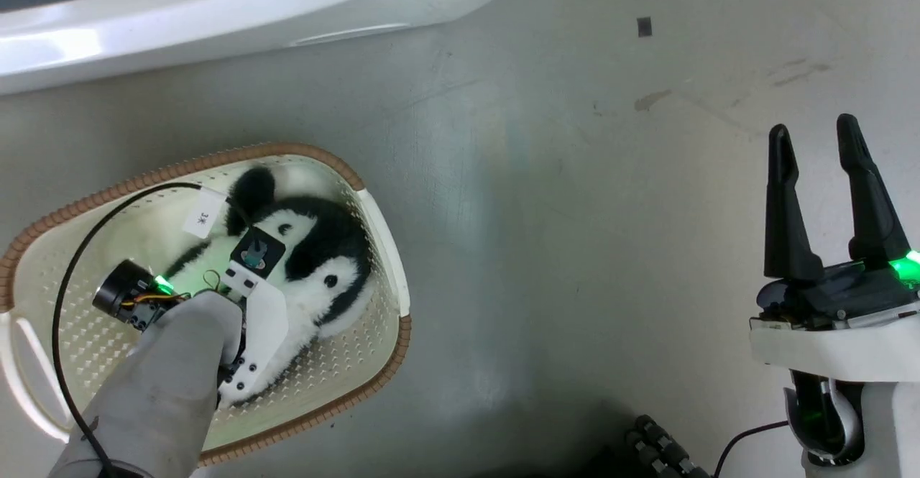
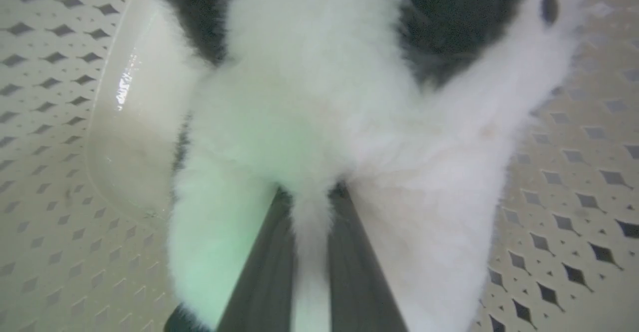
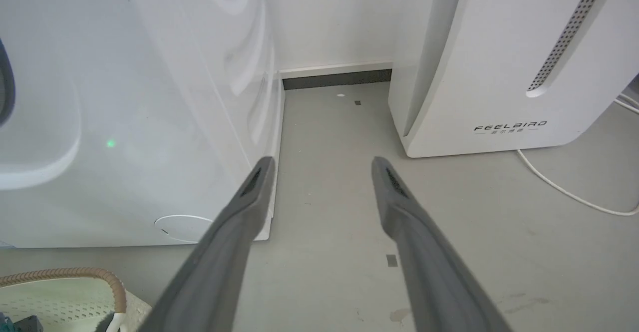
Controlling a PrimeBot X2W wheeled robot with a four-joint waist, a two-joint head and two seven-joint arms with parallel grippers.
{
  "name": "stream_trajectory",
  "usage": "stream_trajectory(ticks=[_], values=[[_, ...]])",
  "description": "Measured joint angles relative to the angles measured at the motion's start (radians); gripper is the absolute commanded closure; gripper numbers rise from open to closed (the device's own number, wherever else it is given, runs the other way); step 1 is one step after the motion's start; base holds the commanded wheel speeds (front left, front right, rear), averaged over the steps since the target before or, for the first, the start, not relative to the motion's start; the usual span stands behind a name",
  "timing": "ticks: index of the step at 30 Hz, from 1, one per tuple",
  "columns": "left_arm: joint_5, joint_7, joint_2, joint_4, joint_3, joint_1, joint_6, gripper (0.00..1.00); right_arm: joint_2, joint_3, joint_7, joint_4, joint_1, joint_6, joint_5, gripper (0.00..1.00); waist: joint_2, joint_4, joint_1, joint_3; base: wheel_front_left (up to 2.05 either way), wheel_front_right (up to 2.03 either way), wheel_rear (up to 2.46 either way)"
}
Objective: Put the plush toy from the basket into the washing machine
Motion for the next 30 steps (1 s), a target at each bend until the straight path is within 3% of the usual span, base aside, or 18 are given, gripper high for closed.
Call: stream_trajectory(ticks=[4,7,20,30], values=[[-0.006,-0.034,-0.010,0.004,-0.008,0.023,0.000,1.00,0.000,-0.001,0.000,0.007,0.000,0.000,-0.008,0.00,0.0000,0.008,0.0000,-0.028,0.00,0.00,0.00],[-0.041,-0.118,-0.026,0.010,0.003,0.075,0.000,1.00,0.000,-0.001,0.000,0.022,0.000,0.000,-0.030,0.00,0.0000,0.019,0.0000,-0.086,0.00,0.00,0.00],[-0.141,-0.304,-0.095,0.016,0.061,0.197,0.009,1.00,0.000,-0.003,0.000,0.051,0.058,0.000,-0.059,0.00,0.0000,0.080,-0.0001,-0.308,0.00,0.00,0.00],[-0.190,-0.364,-0.140,-0.055,0.086,0.298,0.012,1.00,0.000,0.002,0.000,0.074,0.118,0.000,-0.086,0.00,0.0000,0.150,-0.0002,-0.471,0.00,0.00,0.00]])
